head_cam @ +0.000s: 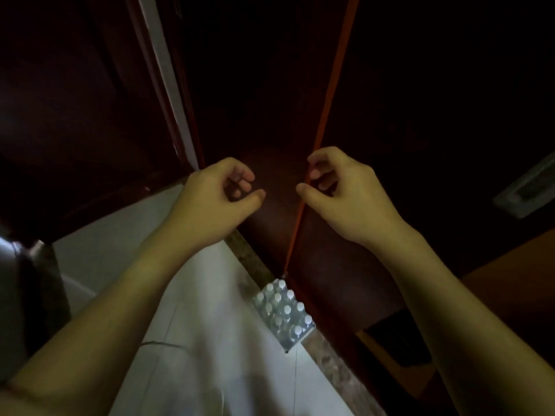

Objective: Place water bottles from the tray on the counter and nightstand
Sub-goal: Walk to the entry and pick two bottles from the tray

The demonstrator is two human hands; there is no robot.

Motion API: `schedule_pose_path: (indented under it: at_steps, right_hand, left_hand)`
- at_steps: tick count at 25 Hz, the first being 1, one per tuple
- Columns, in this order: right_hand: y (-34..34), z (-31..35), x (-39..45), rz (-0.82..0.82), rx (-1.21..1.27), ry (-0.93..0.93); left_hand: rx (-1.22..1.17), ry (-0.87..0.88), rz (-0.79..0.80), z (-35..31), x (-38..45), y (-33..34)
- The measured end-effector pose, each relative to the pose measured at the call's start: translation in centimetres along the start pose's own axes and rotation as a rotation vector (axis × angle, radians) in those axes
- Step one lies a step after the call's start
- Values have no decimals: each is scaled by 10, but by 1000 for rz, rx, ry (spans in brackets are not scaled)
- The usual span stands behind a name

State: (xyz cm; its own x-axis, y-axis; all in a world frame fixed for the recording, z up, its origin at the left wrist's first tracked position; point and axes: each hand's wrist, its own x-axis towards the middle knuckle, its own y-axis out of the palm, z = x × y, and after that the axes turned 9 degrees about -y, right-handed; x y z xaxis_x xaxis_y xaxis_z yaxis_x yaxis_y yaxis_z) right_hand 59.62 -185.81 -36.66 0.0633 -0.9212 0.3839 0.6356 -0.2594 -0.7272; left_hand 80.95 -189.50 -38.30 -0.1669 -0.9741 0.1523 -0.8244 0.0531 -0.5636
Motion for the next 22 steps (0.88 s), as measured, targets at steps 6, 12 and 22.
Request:
schedule_pose_path:
  at_steps: [6, 12, 22]
  right_hand:
    - [255, -243, -155, 28, 68, 182]
    - [453, -414, -302, 266, 10, 566]
    - [536, -472, -361, 194, -84, 455]
  left_hand:
    - [-91, -114, 53, 265, -38, 263]
    - [80, -276, 209, 481, -100, 461]
    - [263, -124, 75, 548, -137, 534]
